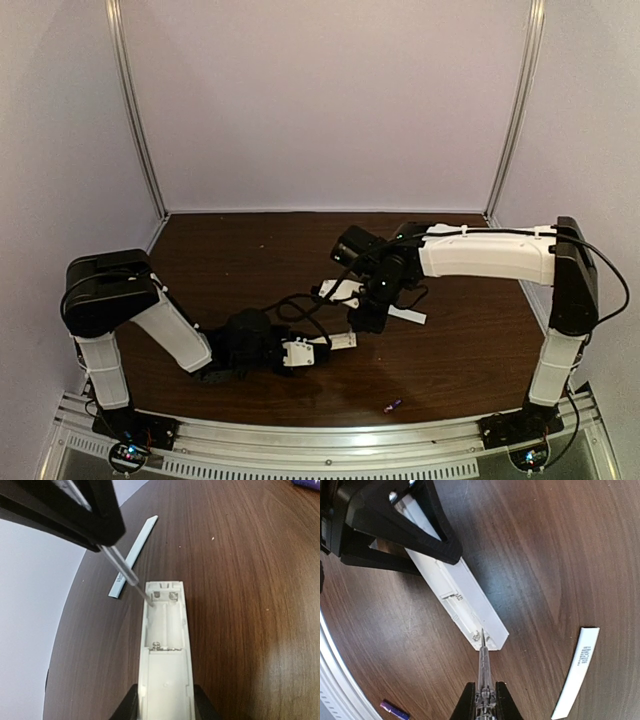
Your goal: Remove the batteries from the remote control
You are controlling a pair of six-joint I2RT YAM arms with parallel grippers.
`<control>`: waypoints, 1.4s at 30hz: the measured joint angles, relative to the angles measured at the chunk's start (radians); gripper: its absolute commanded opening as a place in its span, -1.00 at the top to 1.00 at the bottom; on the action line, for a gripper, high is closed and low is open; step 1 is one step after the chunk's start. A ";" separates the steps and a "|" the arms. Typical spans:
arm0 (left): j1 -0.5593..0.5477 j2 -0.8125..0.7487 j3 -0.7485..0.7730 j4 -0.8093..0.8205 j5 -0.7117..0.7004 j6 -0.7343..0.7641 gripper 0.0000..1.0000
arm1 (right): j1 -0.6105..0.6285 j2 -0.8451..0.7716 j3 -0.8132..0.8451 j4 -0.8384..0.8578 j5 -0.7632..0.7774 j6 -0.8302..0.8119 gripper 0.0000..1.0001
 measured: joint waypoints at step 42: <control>0.191 -0.032 0.153 -0.186 -0.290 -0.593 1.00 | -0.061 -0.563 -0.502 0.570 0.306 0.547 1.00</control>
